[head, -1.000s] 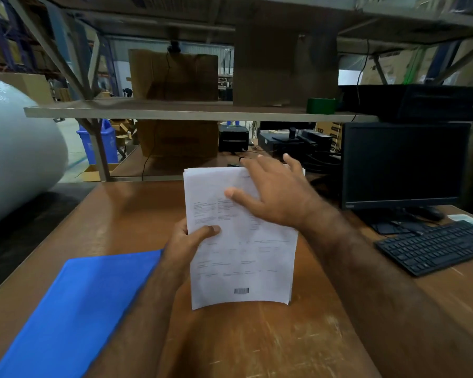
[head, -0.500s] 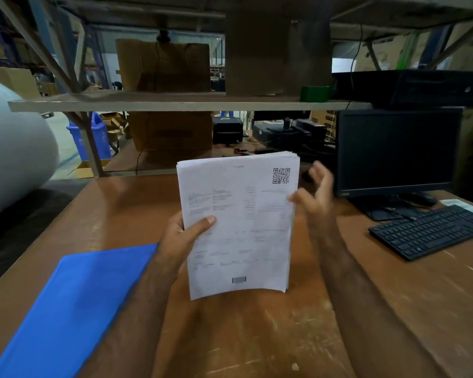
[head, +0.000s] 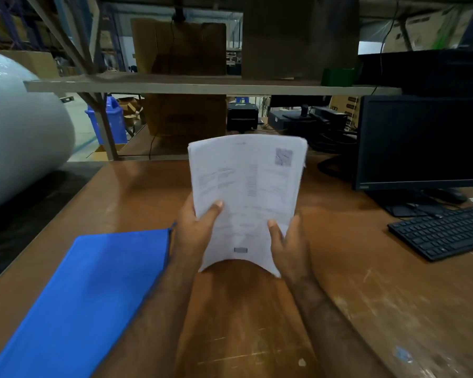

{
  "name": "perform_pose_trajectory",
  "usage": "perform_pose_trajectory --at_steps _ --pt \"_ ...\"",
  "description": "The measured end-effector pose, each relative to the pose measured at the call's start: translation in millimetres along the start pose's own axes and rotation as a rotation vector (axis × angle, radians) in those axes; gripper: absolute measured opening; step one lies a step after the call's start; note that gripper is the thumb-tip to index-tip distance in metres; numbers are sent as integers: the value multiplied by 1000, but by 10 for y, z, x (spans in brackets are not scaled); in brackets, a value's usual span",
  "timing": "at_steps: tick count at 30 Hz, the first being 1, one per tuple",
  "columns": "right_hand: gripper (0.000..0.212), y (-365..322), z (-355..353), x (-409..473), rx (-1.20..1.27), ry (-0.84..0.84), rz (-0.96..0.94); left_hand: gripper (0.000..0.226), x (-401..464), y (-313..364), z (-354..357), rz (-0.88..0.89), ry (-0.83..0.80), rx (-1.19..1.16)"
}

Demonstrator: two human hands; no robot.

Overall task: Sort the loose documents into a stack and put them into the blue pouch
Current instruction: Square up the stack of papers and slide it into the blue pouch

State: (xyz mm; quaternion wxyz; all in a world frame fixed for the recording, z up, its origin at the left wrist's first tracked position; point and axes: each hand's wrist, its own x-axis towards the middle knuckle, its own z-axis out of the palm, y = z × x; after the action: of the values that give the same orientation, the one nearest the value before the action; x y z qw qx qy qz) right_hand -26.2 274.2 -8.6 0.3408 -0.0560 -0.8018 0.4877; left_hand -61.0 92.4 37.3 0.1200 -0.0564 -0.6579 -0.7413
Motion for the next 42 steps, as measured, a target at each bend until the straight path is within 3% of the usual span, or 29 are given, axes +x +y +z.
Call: perform_pose_trajectory --at_steps 5,8,13,18,21,23,28,30,33,37,39,42 --pt "22 20 85 34 47 59 0 24 -41 -179 36 -29 97 34" --pt "25 54 80 -7 62 45 -2 33 -26 -195 49 -12 78 46" --pt "34 99 107 -107 -47 1 -2 27 -111 -267 17 -28 67 69" --pt "59 126 88 -76 -192 31 -21 26 -93 -329 -30 -1 15 89" --pt "52 128 39 -25 -232 -13 -65 29 -67 -350 -75 59 -18 199" --pt "43 119 -37 50 -179 -77 -48 31 28 -342 -153 59 -53 271" --pt "26 188 -164 140 39 -341 228 36 135 -276 -414 -365 -274 84" --pt "23 186 -166 58 87 -379 284 38 115 -308 -492 -389 -287 109" --pt "19 181 -162 -65 246 -426 396 69 54 -378 -559 -312 -296 65" --pt "30 187 -193 -111 457 -489 526 78 -12 -496 -620 -180 -364 -2" --pt "38 177 -186 -77 502 -496 542 66 -17 -537 -654 -150 -369 -12" --pt "74 179 -169 13 563 -530 569 42 -9 -571 -658 -157 -365 -14"
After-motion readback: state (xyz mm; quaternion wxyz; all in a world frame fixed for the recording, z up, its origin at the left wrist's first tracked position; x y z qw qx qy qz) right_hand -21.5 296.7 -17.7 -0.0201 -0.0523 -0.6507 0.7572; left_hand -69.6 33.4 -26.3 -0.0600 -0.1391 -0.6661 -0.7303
